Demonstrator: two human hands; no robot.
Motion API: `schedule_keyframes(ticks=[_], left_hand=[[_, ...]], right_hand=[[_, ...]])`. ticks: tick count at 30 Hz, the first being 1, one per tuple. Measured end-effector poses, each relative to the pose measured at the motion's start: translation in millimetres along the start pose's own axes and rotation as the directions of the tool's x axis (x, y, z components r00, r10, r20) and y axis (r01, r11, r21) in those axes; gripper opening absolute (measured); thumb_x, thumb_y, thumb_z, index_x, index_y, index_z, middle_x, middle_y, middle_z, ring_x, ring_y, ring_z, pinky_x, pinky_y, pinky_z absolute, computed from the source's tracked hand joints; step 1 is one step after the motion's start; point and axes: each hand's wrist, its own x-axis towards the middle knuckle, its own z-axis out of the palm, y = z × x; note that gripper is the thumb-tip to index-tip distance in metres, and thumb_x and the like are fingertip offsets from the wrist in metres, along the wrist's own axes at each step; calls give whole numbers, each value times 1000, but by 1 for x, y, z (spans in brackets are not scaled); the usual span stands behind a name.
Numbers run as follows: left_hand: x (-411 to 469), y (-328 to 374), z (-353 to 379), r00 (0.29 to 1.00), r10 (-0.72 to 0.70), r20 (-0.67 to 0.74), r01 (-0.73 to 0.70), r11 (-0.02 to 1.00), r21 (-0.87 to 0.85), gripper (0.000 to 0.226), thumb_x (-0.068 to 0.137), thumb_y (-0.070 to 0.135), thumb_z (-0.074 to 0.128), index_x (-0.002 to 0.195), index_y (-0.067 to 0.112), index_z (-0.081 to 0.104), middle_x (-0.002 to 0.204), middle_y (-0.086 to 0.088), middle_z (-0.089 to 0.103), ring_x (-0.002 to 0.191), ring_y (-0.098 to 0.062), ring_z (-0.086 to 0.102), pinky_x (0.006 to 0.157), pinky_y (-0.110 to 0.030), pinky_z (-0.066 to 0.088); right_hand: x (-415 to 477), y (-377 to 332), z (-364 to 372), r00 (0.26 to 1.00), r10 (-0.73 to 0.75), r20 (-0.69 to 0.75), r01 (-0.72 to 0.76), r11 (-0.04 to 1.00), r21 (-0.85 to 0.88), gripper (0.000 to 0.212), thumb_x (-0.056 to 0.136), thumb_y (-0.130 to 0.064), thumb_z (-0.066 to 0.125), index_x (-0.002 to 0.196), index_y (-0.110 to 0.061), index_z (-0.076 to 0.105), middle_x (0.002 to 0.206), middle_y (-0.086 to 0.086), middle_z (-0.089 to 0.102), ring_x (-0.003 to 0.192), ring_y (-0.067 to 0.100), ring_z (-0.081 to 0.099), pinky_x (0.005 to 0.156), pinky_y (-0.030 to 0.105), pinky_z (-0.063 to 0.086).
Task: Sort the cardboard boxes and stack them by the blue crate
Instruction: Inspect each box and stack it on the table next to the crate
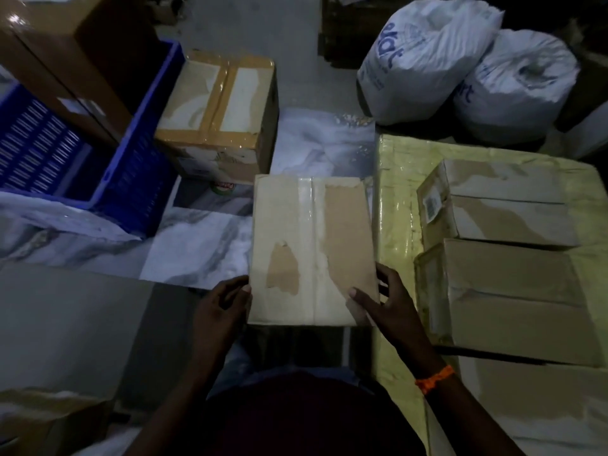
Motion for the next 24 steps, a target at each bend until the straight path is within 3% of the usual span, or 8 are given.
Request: schedule_keyframes(ticks=[3, 8, 11, 14, 17, 19, 22, 24], left_hand=[[2, 5, 4, 1000, 29, 3, -29, 999, 44, 24, 96, 36, 70, 117, 25, 72, 109, 1, 76, 102, -19, 72, 89, -52, 59], [53, 24, 14, 991, 132, -4, -130, 981, 140, 20, 98, 21, 68, 118, 26, 68, 116, 2, 72, 105, -15, 70, 92, -45, 59], [86, 45, 21, 986, 164, 6, -162, 970, 179, 22, 97, 26, 68, 119, 31, 65, 119, 6, 70, 107, -10, 68, 95, -46, 58], [116, 70, 30, 988, 135, 81, -148, 970, 191, 34, 93, 44, 69, 124, 30, 67, 123, 5, 71, 113, -18, 67, 95, -50, 57], [122, 88, 45, 987, 85, 139, -109, 978, 177, 36, 94, 40, 70, 127, 27, 67, 119, 1, 72, 109, -21, 68, 86, -42, 60], [115, 94, 50, 989, 71, 132, -83, 993, 90, 33, 90, 36, 74, 122, 28, 69, 115, 2, 73, 108, -23, 69, 89, -45, 59], [104, 102, 49, 986, 113, 126, -115, 993, 8, 48, 81, 38, 74, 128, 28, 68, 120, 3, 73, 111, -22, 68, 95, -54, 57], [95, 115, 49, 983, 156, 101, -150, 987, -64, 39, 85, 35, 71, 123, 33, 68, 120, 5, 72, 111, -20, 67, 93, -54, 58]], right_hand=[[11, 1, -4, 999, -3, -47, 6, 999, 48, 50, 89, -26, 80, 132, -27, 56, 128, -11, 63, 117, 11, 61, 97, 33, 54], [59, -8, -10, 986, -85, -147, 91, 995, 40, 39, 91, -16, 79, 125, -23, 61, 113, -10, 68, 103, -4, 64, 84, 17, 54], [89, -24, -4, 987, -82, -141, 89, 995, 42, 38, 91, -19, 78, 126, -17, 63, 115, -3, 67, 103, 5, 65, 78, 15, 52], [118, -46, 4, 996, -32, -79, 35, 998, 44, 44, 93, -30, 77, 131, -14, 62, 118, -1, 68, 105, 15, 66, 75, 17, 52], [128, -61, 10, 999, -7, -42, 9, 999, 48, 35, 94, -40, 74, 121, -20, 67, 108, -5, 72, 101, 17, 71, 85, 29, 59], [123, -62, 12, 995, -37, -96, 37, 999, -2, 41, 92, -48, 73, 125, -24, 66, 113, -6, 73, 105, 17, 70, 96, 39, 57], [106, -66, 7, 977, -76, -197, 79, 997, 8, 50, 91, -50, 74, 133, -26, 61, 119, -7, 71, 109, 16, 68, 99, 39, 55], [98, -73, 1, 965, -103, -241, 118, 992, 50, 55, 90, -51, 74, 136, -26, 58, 124, -9, 69, 113, 15, 67, 100, 41, 55]])
